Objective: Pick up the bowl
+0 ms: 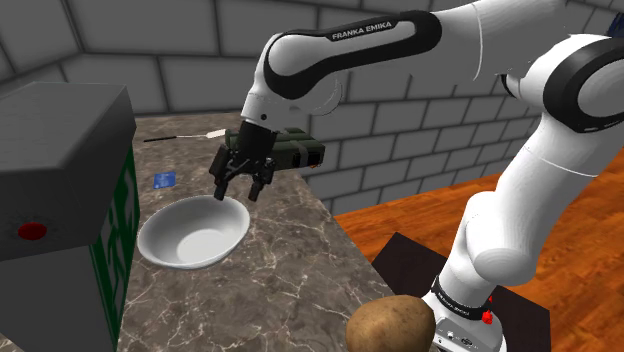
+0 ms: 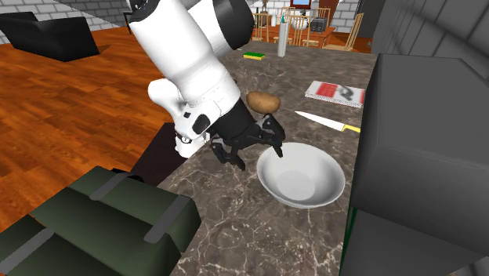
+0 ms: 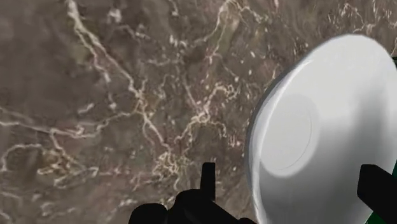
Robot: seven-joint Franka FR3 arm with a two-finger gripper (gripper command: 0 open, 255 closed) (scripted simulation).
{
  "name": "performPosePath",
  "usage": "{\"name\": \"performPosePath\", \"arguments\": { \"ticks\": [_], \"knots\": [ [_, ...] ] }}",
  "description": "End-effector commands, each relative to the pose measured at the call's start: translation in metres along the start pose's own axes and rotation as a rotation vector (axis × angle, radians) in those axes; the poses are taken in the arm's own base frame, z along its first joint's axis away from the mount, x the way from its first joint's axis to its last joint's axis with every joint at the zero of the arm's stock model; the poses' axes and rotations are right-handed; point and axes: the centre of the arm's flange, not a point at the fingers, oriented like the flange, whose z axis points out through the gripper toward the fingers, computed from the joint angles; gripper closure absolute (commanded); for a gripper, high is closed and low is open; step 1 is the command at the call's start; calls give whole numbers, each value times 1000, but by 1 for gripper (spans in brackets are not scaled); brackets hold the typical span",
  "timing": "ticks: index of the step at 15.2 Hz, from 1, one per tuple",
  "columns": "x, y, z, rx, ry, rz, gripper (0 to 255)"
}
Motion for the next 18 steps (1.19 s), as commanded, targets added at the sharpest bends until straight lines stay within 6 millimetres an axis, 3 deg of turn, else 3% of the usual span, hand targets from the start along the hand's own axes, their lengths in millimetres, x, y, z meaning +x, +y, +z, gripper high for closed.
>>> {"name": "performPosePath", "arguments": {
  "ticks": [1,8,9,18],
  "knots": [
    [3,1,11,10,0,-2,0],
    [4,16,36,9,0,-2,0],
    [4,16,37,10,0,-2,255],
    [4,16,36,10,0,-2,255]
  ]
}}
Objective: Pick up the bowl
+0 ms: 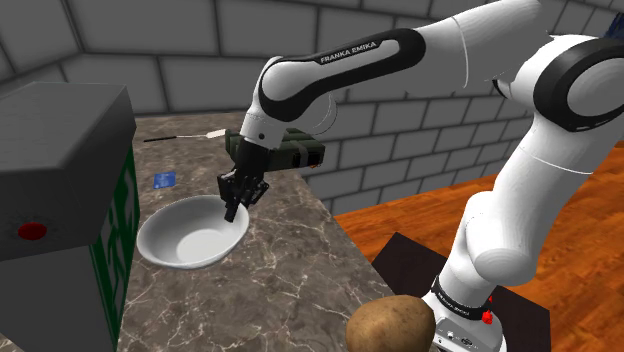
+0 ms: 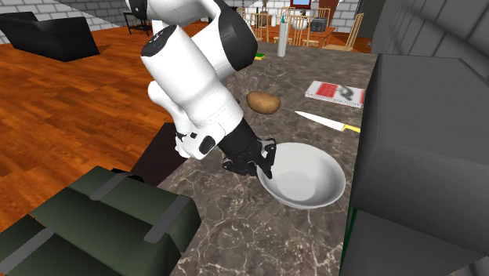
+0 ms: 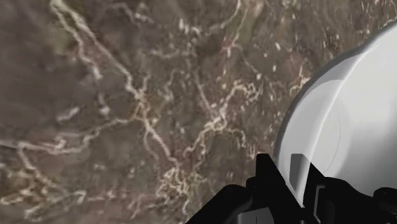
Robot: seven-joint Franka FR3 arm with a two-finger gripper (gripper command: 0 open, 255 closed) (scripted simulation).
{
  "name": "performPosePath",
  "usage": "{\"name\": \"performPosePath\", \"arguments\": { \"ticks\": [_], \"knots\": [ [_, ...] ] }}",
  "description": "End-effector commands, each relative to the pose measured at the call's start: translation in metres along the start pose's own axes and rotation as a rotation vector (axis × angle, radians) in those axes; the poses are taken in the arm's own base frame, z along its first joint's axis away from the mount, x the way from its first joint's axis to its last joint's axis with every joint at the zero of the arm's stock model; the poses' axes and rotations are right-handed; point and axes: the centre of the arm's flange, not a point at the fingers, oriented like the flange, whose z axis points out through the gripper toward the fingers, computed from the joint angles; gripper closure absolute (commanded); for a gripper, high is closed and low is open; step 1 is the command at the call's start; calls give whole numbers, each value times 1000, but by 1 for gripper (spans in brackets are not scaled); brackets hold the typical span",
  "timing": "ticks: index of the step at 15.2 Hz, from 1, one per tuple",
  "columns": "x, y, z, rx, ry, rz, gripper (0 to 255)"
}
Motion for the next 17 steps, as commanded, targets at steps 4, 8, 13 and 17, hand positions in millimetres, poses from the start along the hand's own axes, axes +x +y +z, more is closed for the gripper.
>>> {"name": "performPosePath", "arguments": {
  "ticks": [4,8,13,17],
  "knots": [
    [-1,-10,-18,0,-1,0,255],
    [-2,-21,-36,0,-1,0,255],
    [-3,-34,-59,0,-1,0,255],
    [-3,-40,-69,0,-1,0,255]
  ]
}}
